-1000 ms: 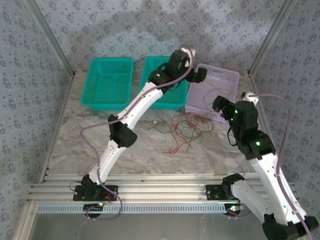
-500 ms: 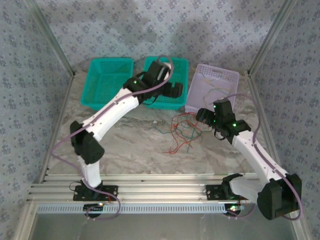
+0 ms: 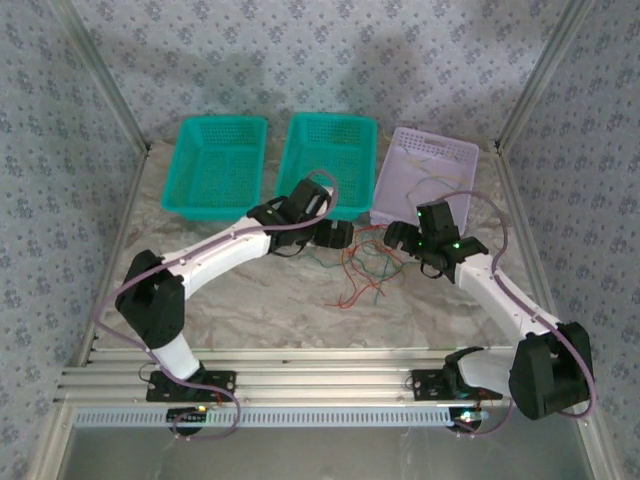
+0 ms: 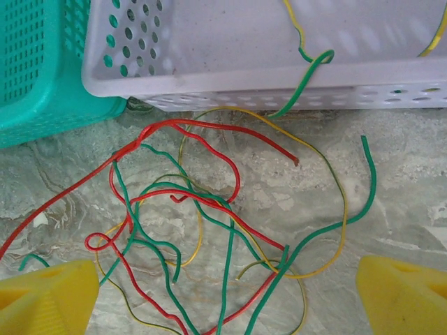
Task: Untangle the cables
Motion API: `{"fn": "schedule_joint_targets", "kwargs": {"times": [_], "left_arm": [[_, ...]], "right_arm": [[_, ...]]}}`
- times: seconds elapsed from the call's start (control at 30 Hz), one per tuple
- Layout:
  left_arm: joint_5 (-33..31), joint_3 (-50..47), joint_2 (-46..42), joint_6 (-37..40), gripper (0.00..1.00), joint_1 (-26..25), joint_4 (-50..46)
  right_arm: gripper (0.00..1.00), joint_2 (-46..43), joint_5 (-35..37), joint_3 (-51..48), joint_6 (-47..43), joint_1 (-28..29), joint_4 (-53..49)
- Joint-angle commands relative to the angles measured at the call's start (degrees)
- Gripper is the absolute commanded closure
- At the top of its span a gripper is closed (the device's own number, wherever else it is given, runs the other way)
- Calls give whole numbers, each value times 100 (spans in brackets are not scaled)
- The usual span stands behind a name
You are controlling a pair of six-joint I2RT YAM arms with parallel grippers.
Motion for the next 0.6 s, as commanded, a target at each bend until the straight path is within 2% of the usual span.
{"fn": "schedule_joint_targets", "kwargs": {"times": [0.0, 0.27, 0.37, 0.47, 0.57], "left_arm": [[363, -23, 152, -252, 7, -118, 744], [344, 104, 821, -379, 23, -230, 861], [379, 255, 1052, -389, 34, -250, 852], [350, 377, 1245, -402, 38, -290, 844], [349, 471, 1393, -425, 50, -292, 840]], "right_arm": [[4, 26, -67, -27, 42, 11, 48], [4, 24, -161, -154, 42, 28, 182], [4, 117, -193, -204, 42, 45, 238], [5, 167, -194, -275, 42, 70, 274], [5, 174, -185, -338, 172, 72, 316]]}}
